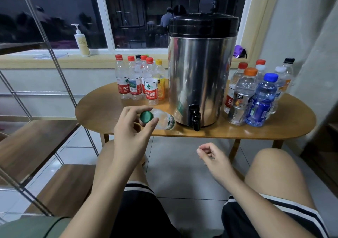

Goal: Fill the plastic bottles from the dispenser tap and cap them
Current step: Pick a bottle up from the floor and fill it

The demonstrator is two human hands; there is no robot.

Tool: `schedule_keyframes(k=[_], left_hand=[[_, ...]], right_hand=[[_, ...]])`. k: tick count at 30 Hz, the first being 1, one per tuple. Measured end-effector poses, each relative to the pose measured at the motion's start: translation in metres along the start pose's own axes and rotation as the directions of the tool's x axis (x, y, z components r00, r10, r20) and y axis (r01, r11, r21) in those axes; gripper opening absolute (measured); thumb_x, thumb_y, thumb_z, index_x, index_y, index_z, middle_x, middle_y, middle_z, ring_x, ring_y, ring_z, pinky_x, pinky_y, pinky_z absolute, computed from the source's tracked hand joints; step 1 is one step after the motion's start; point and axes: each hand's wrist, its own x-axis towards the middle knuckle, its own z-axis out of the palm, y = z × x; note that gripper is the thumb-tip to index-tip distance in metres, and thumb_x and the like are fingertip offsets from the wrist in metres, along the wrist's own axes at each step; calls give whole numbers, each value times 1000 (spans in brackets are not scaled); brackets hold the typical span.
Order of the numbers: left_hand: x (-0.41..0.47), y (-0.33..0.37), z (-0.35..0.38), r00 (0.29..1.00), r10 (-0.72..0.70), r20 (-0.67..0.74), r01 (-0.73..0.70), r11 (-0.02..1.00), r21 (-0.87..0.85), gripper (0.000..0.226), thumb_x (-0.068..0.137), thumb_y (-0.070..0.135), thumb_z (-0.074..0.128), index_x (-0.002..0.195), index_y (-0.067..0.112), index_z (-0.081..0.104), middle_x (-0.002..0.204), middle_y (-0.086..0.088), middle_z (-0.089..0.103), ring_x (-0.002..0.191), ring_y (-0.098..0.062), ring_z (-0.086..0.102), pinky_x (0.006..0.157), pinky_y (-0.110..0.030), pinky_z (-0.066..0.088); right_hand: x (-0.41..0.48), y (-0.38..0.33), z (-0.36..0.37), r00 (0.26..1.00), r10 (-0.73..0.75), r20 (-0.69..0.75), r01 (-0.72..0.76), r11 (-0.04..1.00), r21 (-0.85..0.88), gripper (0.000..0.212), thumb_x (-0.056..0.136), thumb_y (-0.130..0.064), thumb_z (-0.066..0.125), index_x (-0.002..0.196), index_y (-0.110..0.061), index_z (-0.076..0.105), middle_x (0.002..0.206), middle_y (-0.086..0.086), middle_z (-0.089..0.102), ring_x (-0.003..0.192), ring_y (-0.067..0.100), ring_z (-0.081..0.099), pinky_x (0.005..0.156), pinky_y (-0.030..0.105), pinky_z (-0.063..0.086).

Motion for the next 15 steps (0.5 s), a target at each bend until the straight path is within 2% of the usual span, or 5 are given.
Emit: schedule_keyframes(k=[4,7,13,15], left_hand=[[-4,7,-3,999,-20,32,21,999,-44,22,96,26,84,116,29,76,112,9,66,98,-19,66,80,-37,57],[-11,14,-2,999,-1,33,3,998,-68,20,96,26,84,114,28,76,109,7,67,94,-22,66,77,-40,56],[-20,16,2,998,-41,43,45,994,-99,19,94,34,82,112,30,76,108,6,66,94,-22,66,81,-52,56],[-20,17,-4,998,-54,11,55,992,-117,22,95,38,80,115,29,77,107,5,67,96,-22,66,84,-53,56]], right_hand=[[-8,-12,1,999,2,52,-5,999,51,24,99,-51,74,116,-36,69,107,-11,73,103,7,67,89,26,54],[-11,-18,2,996,-3,89,-4,997,73,35,97,-50,77,128,-38,65,117,-11,71,111,4,66,95,26,52],[-15,-19,-2,991,-31,134,19,996,90,94,71,-88,76,148,-40,51,131,-11,64,124,4,62,98,27,53],[-14,-19,-3,992,-34,125,23,996,90,101,66,-92,76,149,-41,48,133,-11,63,125,4,61,97,27,54]])
